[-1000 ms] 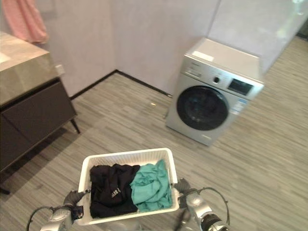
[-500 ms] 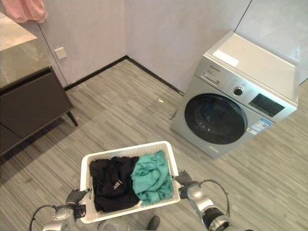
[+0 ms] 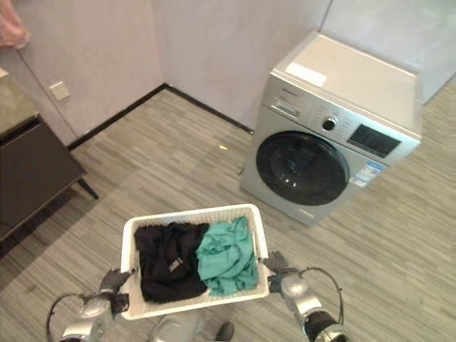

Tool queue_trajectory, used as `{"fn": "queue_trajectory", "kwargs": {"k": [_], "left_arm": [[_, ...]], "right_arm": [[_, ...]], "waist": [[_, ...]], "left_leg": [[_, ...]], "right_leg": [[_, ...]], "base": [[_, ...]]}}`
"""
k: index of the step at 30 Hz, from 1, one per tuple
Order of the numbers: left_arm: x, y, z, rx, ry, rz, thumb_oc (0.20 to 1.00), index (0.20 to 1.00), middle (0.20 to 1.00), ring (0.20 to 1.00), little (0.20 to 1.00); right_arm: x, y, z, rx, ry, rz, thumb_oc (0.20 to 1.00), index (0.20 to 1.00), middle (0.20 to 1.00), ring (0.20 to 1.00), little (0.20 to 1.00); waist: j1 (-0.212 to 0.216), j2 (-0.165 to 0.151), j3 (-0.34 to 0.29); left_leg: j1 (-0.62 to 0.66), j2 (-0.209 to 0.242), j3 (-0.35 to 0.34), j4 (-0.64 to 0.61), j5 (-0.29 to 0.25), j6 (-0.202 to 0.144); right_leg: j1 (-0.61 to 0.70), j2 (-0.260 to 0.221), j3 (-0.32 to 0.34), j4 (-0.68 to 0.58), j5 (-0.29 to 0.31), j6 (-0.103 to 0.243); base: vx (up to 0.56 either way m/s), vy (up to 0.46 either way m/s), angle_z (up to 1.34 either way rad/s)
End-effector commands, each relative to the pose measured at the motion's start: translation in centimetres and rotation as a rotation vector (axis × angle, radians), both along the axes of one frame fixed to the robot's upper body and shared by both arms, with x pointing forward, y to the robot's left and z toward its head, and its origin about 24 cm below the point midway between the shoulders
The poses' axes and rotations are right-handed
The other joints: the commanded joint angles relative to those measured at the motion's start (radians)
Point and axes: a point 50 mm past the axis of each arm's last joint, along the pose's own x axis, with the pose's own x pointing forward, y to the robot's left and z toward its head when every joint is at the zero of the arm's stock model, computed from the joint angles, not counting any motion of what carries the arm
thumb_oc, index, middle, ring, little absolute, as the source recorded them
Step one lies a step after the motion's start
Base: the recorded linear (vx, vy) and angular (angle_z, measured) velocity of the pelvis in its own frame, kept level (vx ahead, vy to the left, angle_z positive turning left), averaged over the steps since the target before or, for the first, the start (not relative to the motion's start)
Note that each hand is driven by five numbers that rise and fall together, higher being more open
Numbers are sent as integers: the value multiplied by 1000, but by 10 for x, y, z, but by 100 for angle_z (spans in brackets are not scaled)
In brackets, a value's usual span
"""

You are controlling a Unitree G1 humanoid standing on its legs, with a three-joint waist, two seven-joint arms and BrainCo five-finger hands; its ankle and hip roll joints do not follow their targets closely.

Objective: Grab the laundry basket,head to the washer,open it,put in the laundry and shut it.

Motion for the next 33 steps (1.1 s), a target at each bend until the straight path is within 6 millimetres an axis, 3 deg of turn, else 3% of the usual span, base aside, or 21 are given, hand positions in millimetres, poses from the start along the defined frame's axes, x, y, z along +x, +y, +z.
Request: {"fn": "queue_trajectory", "kwargs": {"k": [1, 3, 4, 6, 8, 9, 10, 12, 13, 15, 17, 20, 21, 23, 24, 25, 26, 27, 28, 29, 33], "left_arm": [[4, 20, 17, 47, -72, 23, 200, 200, 200, 200, 200], [4, 24, 19, 61, -75, 27, 200, 200, 200, 200, 200], [11, 30, 32, 96, -126, 21, 200, 200, 200, 200, 200], [11, 34, 34, 104, -133, 22, 200, 200, 200, 200, 200], [7, 44, 44, 128, -158, 35, 200, 200, 200, 200, 200], [6, 51, 50, 155, -161, 30, 200, 200, 200, 200, 200], [6, 51, 50, 155, -161, 30, 200, 200, 200, 200, 200], [2, 59, 63, 192, -181, -2, 200, 200, 200, 200, 200], [-1, 61, 66, 211, -179, -20, 200, 200, 200, 200, 200], [-3, 63, 72, 225, -184, -31, 200, 200, 200, 200, 200], [-7, 62, 71, 217, -184, -31, 200, 200, 200, 200, 200], [-9, 63, 73, 215, -190, -38, 200, 200, 200, 200, 200], [-11, 67, 75, 221, -190, -32, 200, 200, 200, 200, 200], [-13, 68, 73, 218, -184, -26, 200, 200, 200, 200, 200], [-13, 70, 73, 228, -176, -27, 200, 200, 200, 200, 200], [-8, 69, 76, 238, -189, -37, 200, 200, 200, 200, 200], [-7, 69, 76, 238, -190, -38, 200, 200, 200, 200, 200], [-4, 69, 79, 244, -194, -38, 200, 200, 200, 200, 200], [-1, 67, 80, 241, -204, -48, 200, 200, 200, 200, 200], [0, 62, 77, 230, -204, -58, 200, 200, 200, 200, 200], [6, 55, 76, 213, -218, -78, 200, 200, 200, 200, 200]], "right_arm": [[32, -10, 40, 174, -195, -75, 200, 200, 200, 200, 200], [35, -10, 44, 180, -209, -74, 200, 200, 200, 200, 200], [42, -7, 57, 194, -267, -54, 200, 200, 200, 200, 200], [43, -7, 57, 204, -269, -57, 200, 200, 200, 200, 200], [49, 14, 74, 269, -322, 16, 200, 200, 200, 200, 200], [47, 9, 64, 268, -277, -12, 200, 200, 200, 200, 200], [47, 9, 64, 268, -277, -13, 200, 200, 200, 200, 200], [48, 23, 71, 289, -301, 39, 200, 200, 200, 200, 200], [46, 25, 69, 287, -288, 51, 200, 200, 200, 200, 200], [44, 26, 68, 293, -284, 59, 200, 200, 200, 200, 200], [43, 29, 69, 286, -283, 92, 200, 200, 200, 200, 200], [46, 30, 71, 269, -290, 116, 200, 200, 200, 200, 200], [51, 36, 76, 283, -305, 134, 200, 200, 200, 200, 200], [53, 41, 78, 293, -302, 147, 200, 200, 200, 200, 200], [57, 51, 82, 309, -308, 170, 200, 200, 200, 200, 200], [61, 56, 88, 310, -330, 191, 200, 200, 200, 200, 200], [62, 56, 89, 310, -331, 191, 200, 200, 200, 200, 200], [61, 50, 87, 301, -327, 170, 200, 200, 200, 200, 200], [61, 49, 90, 312, -335, 169, 200, 200, 200, 200, 200], [63, 52, 91, 321, -333, 182, 200, 200, 200, 200, 200], [67, 52, 95, 323, -348, 177, 200, 200, 200, 200, 200]], "waist": [[53, 7, -34], [69, 19, -39], [88, 33, -48], [93, 33, -50], [106, 27, -64], [106, 8, -76], [107, 8, -76], [120, -17, -81], [126, -15, -80], [117, 24, -82], [88, 77, -61], [71, 83, -46], [74, 60, -28], [80, 58, -23], [99, 50, -6], [102, 42, -1], [101, 39, -2], [103, 21, 1], [109, 9, -5], [119, -4, -14], [95, -3, -35]], "left_leg": [[57, 65, 80, -558, 207, -2], [21, 57, 107, -656, 264, -4], [-52, 59, 115, -792, 319, -16], [-38, 61, 136, -788, 329, -17], [16, 37, 88, -753, 334, -8], [36, 28, 92, -698, 308, 8], [36, 28, 93, -697, 307, 8], [85, 11, 95, -636, 242, 43], [141, -3, 83, -631, 220, 69], [198, -2, 52, -636, 207, 95], [269, 19, 39, -670, 206, 116], [318, 40, 28, -685, 203, 119], [344, 40, 36, -695, 170, 103], [342, 44, 19, -687, 161, 90], [343, 47, -17, -645, 130, 74], [338, 38, -41, -613, 123, 68], [334, 35, -42, -613, 126, 69], [315, 15, -80, -562, 119, 66], [299, 7, -100, -564, 113, 56], [301, 36, -133, -608, 127, 26], [290, 112, -195, -708, 193, -29]], "right_leg": [[45, -52, 16, -2, -10, 167], [64, -39, 21, -1, -22, 167], [113, -33, 39, 8, -73, 170], [130, -45, 44, 23, -90, 169], [139, -71, 66, 67, -99, 181], [138, -101, 70, 125, -82, 210], [138, -102, 71, 125, -82, 210], [123, -143, 82, 284, 22, 253], [95, -163, 81, 452, 132, 266], [41, -173, 64, 640, 228, 267], [-44, -173, 14, 825, 195, 261], [-152, -189, -41, 702, 141, 254], [-151, -254, -101, 452, 115, 248], [-119, -266, -109, 356, 116, 246], [-80, -262, -65, 170, 120, 245], [-71, -247, 5, 150, 135, 248], [-73, -250, 5, 147, 138, 249], [-53, -225, 85, 156, 176, 269], [-46, -224, 70, 127, 167, 269], [-33, -207, -17, 90, 167, 275], [-34, -160, -103, 52, 142, 268]], "base": [[256, 205, -75], [243, 205, -31], [218, 193, 15], [216, 261, 5], [271, 415, -80], [242, 353, -131], [318, 506, -108], [313, 499, -50], [285, 498, -62], [237, 512, -19], [138, 360, 45], [227, 116, 69], [173, -98, 29], [183, -191, 65], [277, -259, 27], [214, -192, -19], [134, -122, -26], [83, -95, 67], [249, -236, 130], [274, -255, 132], [143, -193, 69]]}}
